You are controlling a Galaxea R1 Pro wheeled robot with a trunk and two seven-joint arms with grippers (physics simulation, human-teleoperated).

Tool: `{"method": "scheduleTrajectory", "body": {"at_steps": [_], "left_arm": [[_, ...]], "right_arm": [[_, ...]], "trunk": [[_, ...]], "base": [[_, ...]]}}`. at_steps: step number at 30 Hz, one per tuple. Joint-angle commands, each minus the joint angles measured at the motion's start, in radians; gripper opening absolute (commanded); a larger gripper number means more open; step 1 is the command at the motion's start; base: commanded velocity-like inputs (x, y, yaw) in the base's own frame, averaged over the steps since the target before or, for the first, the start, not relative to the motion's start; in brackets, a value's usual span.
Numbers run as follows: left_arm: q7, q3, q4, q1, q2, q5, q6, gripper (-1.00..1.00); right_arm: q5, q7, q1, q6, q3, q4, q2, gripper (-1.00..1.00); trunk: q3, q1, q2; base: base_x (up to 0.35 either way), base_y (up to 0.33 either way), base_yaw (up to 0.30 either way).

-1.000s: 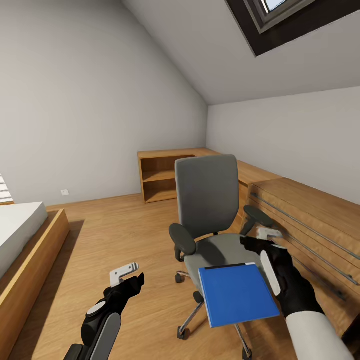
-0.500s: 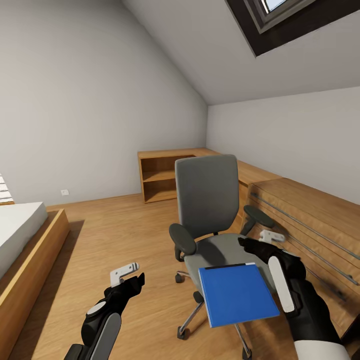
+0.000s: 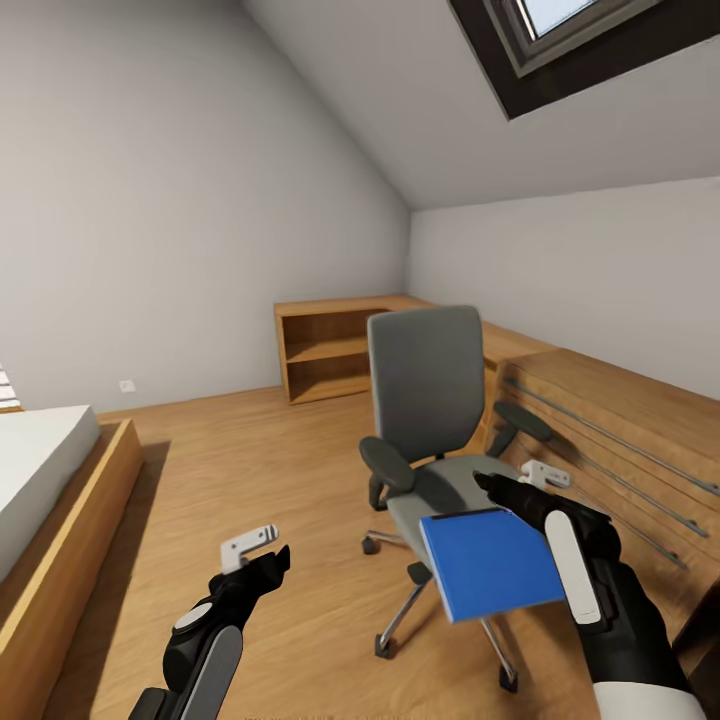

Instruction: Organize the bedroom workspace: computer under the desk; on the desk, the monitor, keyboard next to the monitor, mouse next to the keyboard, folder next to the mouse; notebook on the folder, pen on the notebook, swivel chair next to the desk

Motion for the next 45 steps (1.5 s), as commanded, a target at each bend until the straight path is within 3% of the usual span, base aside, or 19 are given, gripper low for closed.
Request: {"method": "scheduleTrajectory", "body": {"at_steps": [1, 12, 29, 35, 40, 45], "left_arm": [[0.010, -0.001, -0.001, -0.001, 0.000, 0.010, 0.001, 1.00], [0.010, -0.001, -0.001, -0.001, 0.000, 0.011, 0.001, 1.00], [0.010, -0.001, -0.002, -0.001, 0.000, 0.012, 0.001, 1.00], [0.010, -0.002, -0.002, -0.001, 0.000, 0.011, 0.001, 1.00], [0.010, -0.004, -0.010, -0.001, -0.004, 0.011, 0.001, 1.00], [0.012, -0.004, -0.013, -0.001, -0.004, 0.010, 0.001, 1.00]], "right_arm": [[-0.011, -0.009, -0.001, 0.004, -0.003, -0.001, 0.000, 1.00], [-0.011, -0.009, -0.001, 0.005, -0.045, 0.001, 0.003, 1.00], [-0.013, -0.009, -0.001, 0.004, -0.052, 0.007, 0.004, 1.00], [-0.018, -0.008, -0.001, 0.002, -0.053, 0.007, 0.004, 1.00], [-0.054, -0.008, -0.001, 0.000, -0.053, 0.007, 0.004, 1.00], [-0.060, -0.007, -0.001, 0.000, -0.052, 0.009, 0.003, 1.00]], "trunk": [[-0.001, 0.000, -0.001], [-0.001, 0.000, -0.001], [-0.010, 0.000, -0.001], [-0.018, 0.000, -0.001], [-0.021, 0.000, -0.001], [-0.037, 0.019, -0.036]], "base": [[-0.164, 0.305, -0.278], [-0.165, 0.305, -0.294], [-0.173, 0.302, -0.273], [-0.134, 0.155, -0.102], [-0.021, 0.021, -0.014], [-0.001, 0.001, 0.000]]}}
